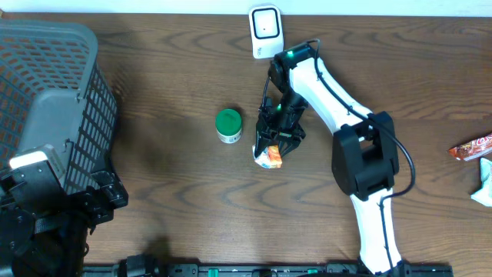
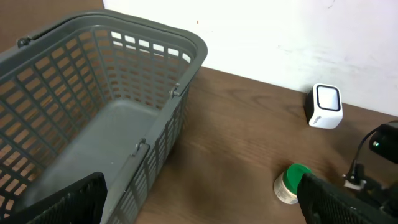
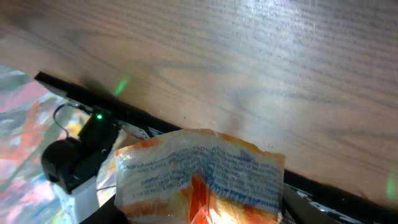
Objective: Scan the item barcode
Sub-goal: 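Grasp the orange tissue pack with the right gripper and lift it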
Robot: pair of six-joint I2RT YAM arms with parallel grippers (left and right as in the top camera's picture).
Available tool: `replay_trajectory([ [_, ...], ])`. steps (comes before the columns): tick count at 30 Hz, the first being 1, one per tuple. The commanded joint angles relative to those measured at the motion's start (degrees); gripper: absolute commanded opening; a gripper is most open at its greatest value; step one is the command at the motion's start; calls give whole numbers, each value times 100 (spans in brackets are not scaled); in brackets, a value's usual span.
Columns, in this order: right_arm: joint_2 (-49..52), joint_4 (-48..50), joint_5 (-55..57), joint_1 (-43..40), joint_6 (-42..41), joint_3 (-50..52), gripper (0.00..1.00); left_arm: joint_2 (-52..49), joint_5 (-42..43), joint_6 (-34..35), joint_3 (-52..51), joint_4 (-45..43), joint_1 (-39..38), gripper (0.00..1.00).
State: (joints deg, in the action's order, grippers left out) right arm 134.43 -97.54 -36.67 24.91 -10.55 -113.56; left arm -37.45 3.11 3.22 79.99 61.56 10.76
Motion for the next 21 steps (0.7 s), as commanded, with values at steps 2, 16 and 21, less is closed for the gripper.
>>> replay_trajectory([
  [2, 590, 0, -688, -251, 254, -63, 44, 11, 55, 50, -7, -4, -20, 98],
  [16, 673, -2, -960, -767, 249, -24, 47, 11, 55, 50, -7, -4, -20, 98],
  [21, 673, -2, -1145, -789, 251, 0, 47, 11, 55, 50, -7, -4, -20, 98],
])
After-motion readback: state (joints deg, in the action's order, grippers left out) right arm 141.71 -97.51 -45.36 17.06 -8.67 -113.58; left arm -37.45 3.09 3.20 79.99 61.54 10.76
